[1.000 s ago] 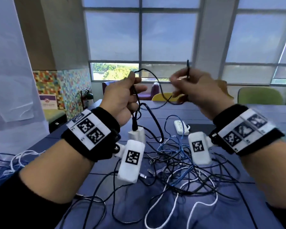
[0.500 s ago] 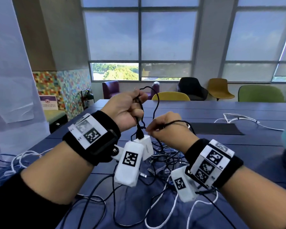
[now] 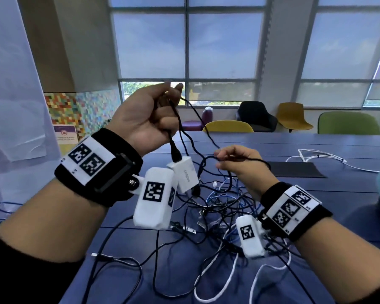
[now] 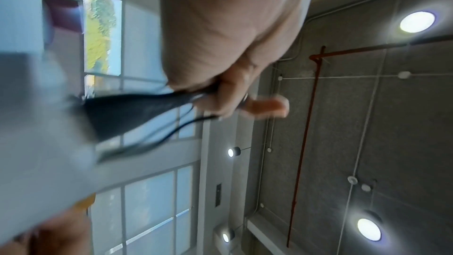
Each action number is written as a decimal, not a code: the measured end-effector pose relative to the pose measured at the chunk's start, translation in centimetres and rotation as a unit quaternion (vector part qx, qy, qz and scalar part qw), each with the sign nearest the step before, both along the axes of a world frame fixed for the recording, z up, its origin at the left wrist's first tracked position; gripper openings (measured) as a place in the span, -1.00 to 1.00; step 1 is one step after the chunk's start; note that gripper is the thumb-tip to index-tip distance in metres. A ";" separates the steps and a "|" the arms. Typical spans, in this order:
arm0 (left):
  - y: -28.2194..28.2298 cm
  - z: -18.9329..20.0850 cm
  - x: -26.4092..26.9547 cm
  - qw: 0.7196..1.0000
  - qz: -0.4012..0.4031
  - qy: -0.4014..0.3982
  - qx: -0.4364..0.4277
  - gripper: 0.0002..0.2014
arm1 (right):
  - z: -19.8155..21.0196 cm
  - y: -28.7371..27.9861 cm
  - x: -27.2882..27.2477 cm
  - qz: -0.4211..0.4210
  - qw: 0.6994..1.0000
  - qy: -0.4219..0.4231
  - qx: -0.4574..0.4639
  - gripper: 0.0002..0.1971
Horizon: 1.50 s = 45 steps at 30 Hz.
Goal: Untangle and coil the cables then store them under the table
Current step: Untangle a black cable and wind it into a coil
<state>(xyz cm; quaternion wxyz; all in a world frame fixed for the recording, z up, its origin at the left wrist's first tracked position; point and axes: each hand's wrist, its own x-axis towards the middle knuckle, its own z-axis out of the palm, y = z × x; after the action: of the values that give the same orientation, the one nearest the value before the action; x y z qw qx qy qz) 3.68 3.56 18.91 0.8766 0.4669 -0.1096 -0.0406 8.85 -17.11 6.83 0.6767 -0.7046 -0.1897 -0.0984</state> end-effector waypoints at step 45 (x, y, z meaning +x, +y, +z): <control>-0.8 -9.5 2.5 0.931 0.117 -0.052 0.343 -0.49 | 13.4 0.2 -3.5 -0.106 0.965 -0.227 0.071 -0.84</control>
<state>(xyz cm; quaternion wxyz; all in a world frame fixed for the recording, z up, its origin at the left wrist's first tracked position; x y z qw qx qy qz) 6.19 2.78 9.45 0.6549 0.7497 -0.0790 0.0520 5.32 -16.88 20.26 0.6497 -0.6300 -0.2550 -0.3405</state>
